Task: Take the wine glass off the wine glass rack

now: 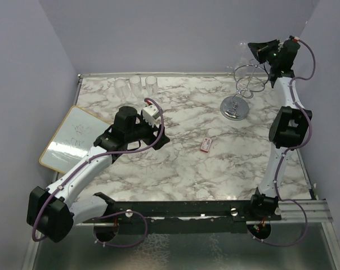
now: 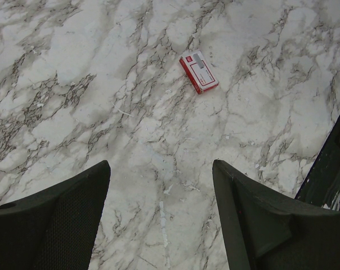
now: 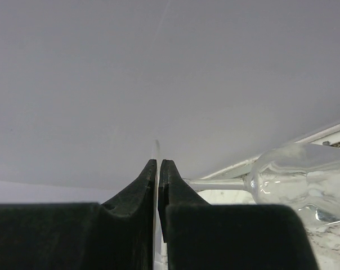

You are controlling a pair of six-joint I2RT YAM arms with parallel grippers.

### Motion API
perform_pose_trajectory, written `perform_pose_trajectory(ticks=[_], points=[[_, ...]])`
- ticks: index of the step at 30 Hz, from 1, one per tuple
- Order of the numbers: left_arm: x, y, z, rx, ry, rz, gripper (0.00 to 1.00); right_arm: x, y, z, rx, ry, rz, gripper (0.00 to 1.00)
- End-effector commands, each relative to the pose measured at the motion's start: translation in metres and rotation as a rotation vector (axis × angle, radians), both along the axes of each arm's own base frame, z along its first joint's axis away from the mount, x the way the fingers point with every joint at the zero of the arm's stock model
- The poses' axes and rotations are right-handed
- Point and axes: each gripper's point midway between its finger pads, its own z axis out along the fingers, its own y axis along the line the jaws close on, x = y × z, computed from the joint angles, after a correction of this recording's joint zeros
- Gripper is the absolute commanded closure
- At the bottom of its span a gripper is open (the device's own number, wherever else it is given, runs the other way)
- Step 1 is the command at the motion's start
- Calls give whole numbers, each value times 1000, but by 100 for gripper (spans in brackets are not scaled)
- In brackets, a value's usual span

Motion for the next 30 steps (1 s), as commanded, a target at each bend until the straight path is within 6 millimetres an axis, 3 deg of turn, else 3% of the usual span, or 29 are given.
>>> perform_pose_trajectory(ticks=[1, 8, 12, 22, 30], points=[[-1, -2, 4, -12, -24, -18, 25, -19, 27, 53, -32, -125, 57, 99], [-2, -3, 4, -14, -23, -21, 25, -36, 74, 84, -68, -186, 144, 99], [-3, -2, 5, -15, -27, -18, 25, -41, 86, 96, -79, -208, 170, 99], [-4, -1, 6, -18, -27, -17, 25, -54, 86, 124, -139, -263, 158, 99], [-4, -1, 6, -18, -29, -16, 25, -66, 72, 149, -187, -309, 94, 99]])
